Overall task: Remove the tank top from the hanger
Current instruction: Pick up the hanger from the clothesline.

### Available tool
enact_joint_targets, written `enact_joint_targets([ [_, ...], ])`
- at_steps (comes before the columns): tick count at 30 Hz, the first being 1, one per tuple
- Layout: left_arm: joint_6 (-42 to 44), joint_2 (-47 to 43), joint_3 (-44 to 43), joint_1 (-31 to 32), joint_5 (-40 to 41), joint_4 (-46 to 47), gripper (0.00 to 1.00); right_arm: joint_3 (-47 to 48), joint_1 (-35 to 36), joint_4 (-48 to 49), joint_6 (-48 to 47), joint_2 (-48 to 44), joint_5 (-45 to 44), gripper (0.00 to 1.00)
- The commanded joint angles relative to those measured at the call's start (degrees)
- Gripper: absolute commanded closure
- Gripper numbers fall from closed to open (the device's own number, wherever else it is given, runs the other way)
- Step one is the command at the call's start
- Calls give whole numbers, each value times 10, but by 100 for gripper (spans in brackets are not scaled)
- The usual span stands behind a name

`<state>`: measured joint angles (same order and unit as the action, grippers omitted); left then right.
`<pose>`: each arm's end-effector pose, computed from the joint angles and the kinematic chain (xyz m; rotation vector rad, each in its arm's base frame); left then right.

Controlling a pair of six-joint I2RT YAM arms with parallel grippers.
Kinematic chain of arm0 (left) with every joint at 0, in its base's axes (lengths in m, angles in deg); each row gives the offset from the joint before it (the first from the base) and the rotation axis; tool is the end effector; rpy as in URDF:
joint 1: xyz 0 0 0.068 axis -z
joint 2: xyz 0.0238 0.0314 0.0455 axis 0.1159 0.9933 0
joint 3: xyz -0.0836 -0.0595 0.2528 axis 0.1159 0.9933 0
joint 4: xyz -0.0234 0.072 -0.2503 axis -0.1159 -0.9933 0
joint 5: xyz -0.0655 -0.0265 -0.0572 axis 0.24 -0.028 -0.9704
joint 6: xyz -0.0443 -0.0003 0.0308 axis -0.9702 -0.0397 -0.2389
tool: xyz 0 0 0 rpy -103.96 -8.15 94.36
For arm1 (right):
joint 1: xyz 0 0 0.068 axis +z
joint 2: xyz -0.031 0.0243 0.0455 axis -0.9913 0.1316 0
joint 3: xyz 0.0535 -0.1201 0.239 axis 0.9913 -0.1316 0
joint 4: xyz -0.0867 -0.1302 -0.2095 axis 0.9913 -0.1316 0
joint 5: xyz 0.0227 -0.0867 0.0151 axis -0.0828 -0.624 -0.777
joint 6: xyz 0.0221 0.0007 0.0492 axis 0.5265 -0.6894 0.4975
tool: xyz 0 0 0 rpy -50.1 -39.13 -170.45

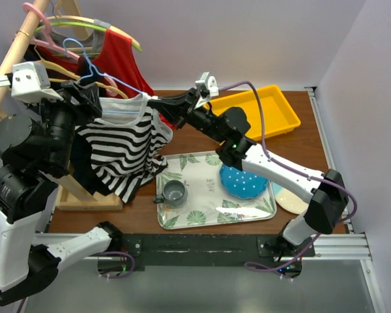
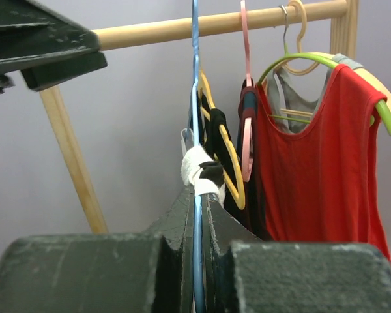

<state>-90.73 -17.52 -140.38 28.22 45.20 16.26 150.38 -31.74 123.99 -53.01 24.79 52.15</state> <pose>0.0912 -0.0377 0.5662 -0.2285 1.4418 -0.2036 0.2237 0.2873 0.4403 -0.5554 0.9837 1.1880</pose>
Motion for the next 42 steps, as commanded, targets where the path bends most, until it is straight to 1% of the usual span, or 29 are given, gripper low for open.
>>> enact_joint_targets([
  [1, 17, 43, -33, -2, 42, -19, 33, -21, -2, 80, 10, -72, 27, 100],
  [4, 18, 80, -82, -3, 22, -32, 33, -41, -2, 82, 4, -94, 31, 100],
  [5, 20, 94, -98, -3, 2, -32, 33, -47, -1, 80, 4, -98, 34, 100],
  [7, 21, 103, -107, -3, -16, -29, 33, -50, -2, 77, 3, -105, 47, 100],
  [8, 25, 103, -104, -3, -38, -18, 33, -52, -2, 74, 5, -106, 50, 100],
  [9, 22, 101, -103, -2, -41, -15, 33, -54, -2, 73, 5, -107, 58, 100],
  [15, 16, 82, -82, -2, -33, 7, 35, -56, -2, 64, 6, -114, 77, 100],
  [18, 14, 61, -65, -2, -57, 29, 29, -58, -2, 62, 7, -112, 73, 100],
  [21, 4, 37, -50, -3, -83, 31, 25, -58, -4, 61, 9, -111, 67, 100],
  [25, -10, 11, -34, -3, -112, 10, 23, -51, -8, 54, 10, -102, 59, 100],
  [27, -15, 5, -31, -2, -114, -5, 23, -45, -8, 53, 12, -98, 60, 100],
  [29, -14, -3, -23, -3, -93, -11, 23, -42, -9, 53, 15, -96, 65, 100],
  [31, -9, -4, -19, -2, -57, -12, 24, -44, -9, 60, 23, -97, 73, 100],
  [34, -7, 3, -28, -2, -40, -4, 28, -50, -8, 69, 31, -97, 87, 100],
  [37, -10, 22, -51, -2, -43, -2, 30, -50, -9, 68, 33, -96, 97, 100],
  [42, -10, 37, -60, -2, -58, 6, 32, -49, -8, 66, 34, -97, 106, 100],
])
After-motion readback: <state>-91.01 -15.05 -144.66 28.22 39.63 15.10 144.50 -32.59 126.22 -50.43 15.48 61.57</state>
